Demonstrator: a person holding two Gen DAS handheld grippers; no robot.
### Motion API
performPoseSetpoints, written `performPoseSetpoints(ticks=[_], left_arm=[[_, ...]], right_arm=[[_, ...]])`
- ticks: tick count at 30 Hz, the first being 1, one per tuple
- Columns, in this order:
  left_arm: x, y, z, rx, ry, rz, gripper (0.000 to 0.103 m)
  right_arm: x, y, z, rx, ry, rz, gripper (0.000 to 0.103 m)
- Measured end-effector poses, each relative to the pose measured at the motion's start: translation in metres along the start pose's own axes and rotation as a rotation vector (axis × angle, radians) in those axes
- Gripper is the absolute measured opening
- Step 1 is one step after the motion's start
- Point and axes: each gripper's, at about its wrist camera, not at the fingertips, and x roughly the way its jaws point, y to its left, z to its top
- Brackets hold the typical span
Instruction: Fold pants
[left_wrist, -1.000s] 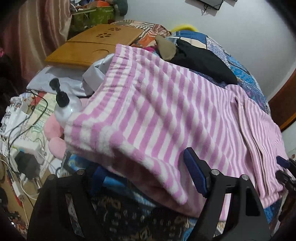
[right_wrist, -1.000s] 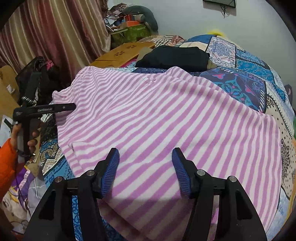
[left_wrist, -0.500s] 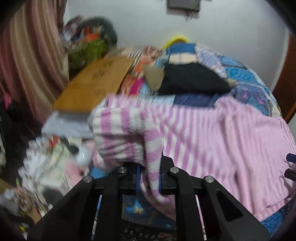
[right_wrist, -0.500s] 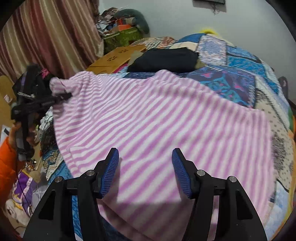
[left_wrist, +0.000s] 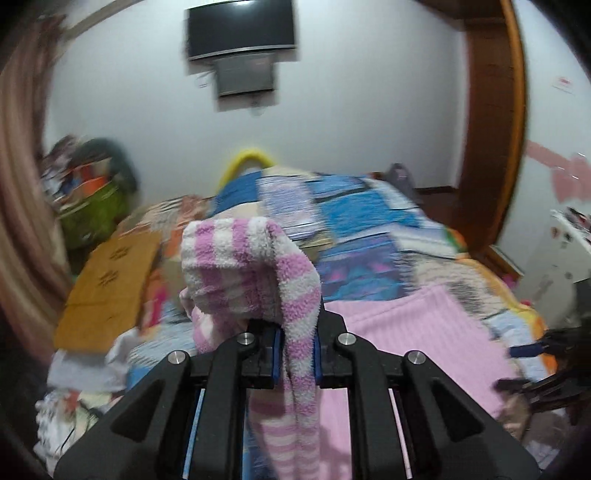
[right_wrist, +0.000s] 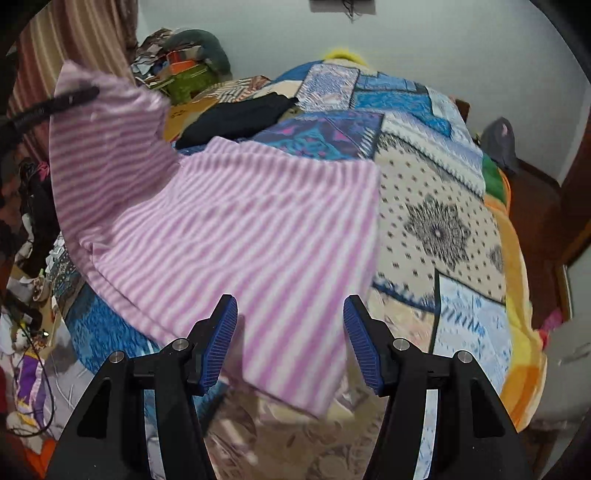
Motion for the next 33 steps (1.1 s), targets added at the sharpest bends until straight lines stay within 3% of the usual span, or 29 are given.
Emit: performPoseSetpoints(ticks=[5, 12, 16, 22, 25, 30, 33], left_arm=[[0.017, -0.062, 0.003, 0.076, 0.036, -0.129, 0.012], [0.053, -0.136, -0.026, 0.145, 0.172, -0.277, 0.012], [0.075, -0.158, -0.051, 0.138, 0.277, -0.345, 0.012], [0.097, -0.166, -0.075, 0.106, 0.400, -0.368, 0.012], [0.093, -0.164, -0.074, 0.083, 0.417, -0.388, 0.020], [0.068, -0.152, -0.055, 0.071, 0.368, -0.397, 0.053], [0.048, -0.142, -0.038, 0.077, 0.306, -0.371, 0.054]], right_arm=[[0.025, -0.004, -0.010, 0.002, 0.031, 0.017, 0.057], [0.017, -0.014, -0.018, 0.045, -0.013, 0.049, 0.058], [0.011, -0.023, -0.025, 0.088, -0.013, 0.058, 0.058], [0.006, -0.028, -0.034, 0.123, -0.019, 0.063, 0.058], [0.004, -0.026, -0.036, 0.131, -0.024, 0.064, 0.058], [-0.002, -0.021, -0.036, 0.133, -0.037, 0.067, 0.058], [-0.006, -0.018, -0.035, 0.132, -0.051, 0.075, 0.058]])
